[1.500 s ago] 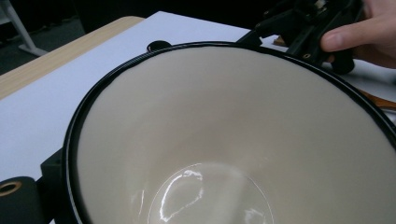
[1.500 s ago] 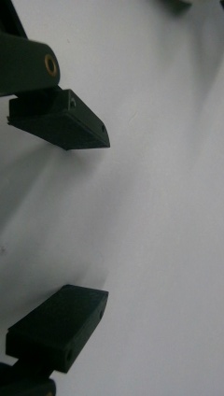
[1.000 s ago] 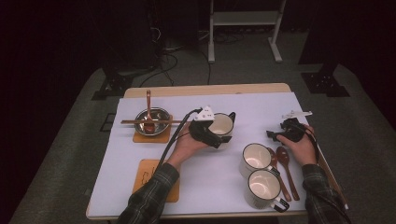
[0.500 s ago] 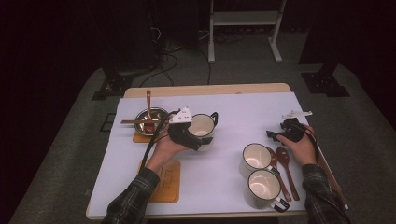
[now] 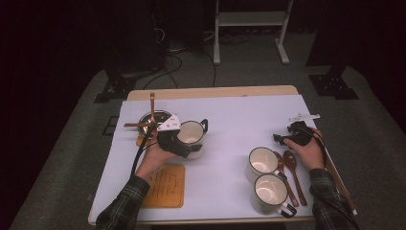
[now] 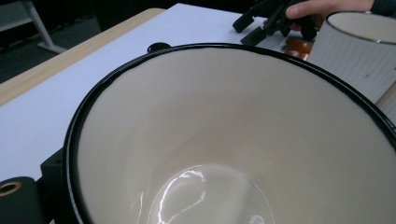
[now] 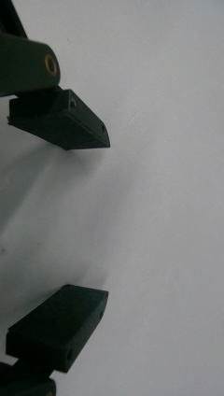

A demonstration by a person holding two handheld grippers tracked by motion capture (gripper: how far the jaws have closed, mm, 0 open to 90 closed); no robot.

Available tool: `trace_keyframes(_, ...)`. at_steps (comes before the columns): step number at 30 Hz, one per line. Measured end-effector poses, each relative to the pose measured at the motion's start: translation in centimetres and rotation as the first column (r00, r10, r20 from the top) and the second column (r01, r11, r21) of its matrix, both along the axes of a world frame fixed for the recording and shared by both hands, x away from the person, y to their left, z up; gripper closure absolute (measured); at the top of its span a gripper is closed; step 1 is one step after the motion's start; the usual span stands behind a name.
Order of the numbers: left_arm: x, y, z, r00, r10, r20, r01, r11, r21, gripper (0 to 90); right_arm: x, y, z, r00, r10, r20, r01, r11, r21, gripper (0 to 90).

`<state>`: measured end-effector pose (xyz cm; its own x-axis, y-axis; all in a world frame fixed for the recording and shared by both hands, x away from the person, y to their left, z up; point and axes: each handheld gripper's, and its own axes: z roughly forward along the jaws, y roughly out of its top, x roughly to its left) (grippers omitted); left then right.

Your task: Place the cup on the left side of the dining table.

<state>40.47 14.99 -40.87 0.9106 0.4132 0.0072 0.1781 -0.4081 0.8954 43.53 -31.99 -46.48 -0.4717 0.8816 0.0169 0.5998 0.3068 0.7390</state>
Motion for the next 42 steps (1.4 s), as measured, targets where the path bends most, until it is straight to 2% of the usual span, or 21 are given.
trace_keyframes(12, 1.3, 1.6, -1.9, 0.9988, 0.046, -0.019, -0.045, 0.9981, 0.041, 3.1, 0.0, 0.0, 0.0, 1.0000, -0.001, 0.000, 0.001, 1.0000, 0.001, 20.6)
trace_keyframes(20, 1.5, 2.1, -2.5, 0.9989, 0.040, -0.023, -0.039, 0.9983, 0.044, 3.0, 0.0, 0.0, 0.0, 1.0000, -0.001, 0.000, 0.001, 1.0000, 0.001, 20.6)
trace_keyframes(30, 1.2, 2.3, -2.6, 0.9982, 0.054, -0.024, -0.053, 0.9971, 0.054, 2.7, -0.1, 0.0, 0.0, 1.0000, -0.001, 0.002, 0.001, 1.0000, 0.001, 20.6)
trace_keyframes(32, 1.1, 2.3, -2.6, 0.9976, 0.066, -0.024, -0.063, 0.9941, 0.087, 1.3, 0.0, 0.0, 0.0, 1.0000, -0.001, 0.002, 0.001, 1.0000, 0.002, 20.7)
trace_keyframes(36, 0.6, 2.7, -2.9, 0.9962, 0.081, -0.034, -0.076, 0.9897, 0.121, 0.0, 0.0, 0.0, 0.0, 1.0000, -0.001, 0.000, 0.001, 1.0000, 0.003, 20.6)
trace_keyframes(42, -0.3, 4.0, -2.5, 0.9940, 0.102, -0.038, -0.098, 0.9904, 0.098, 0.0, 0.0, 0.0, 0.0, 1.0000, -0.001, 0.001, 0.001, 1.0000, 0.002, 20.6)
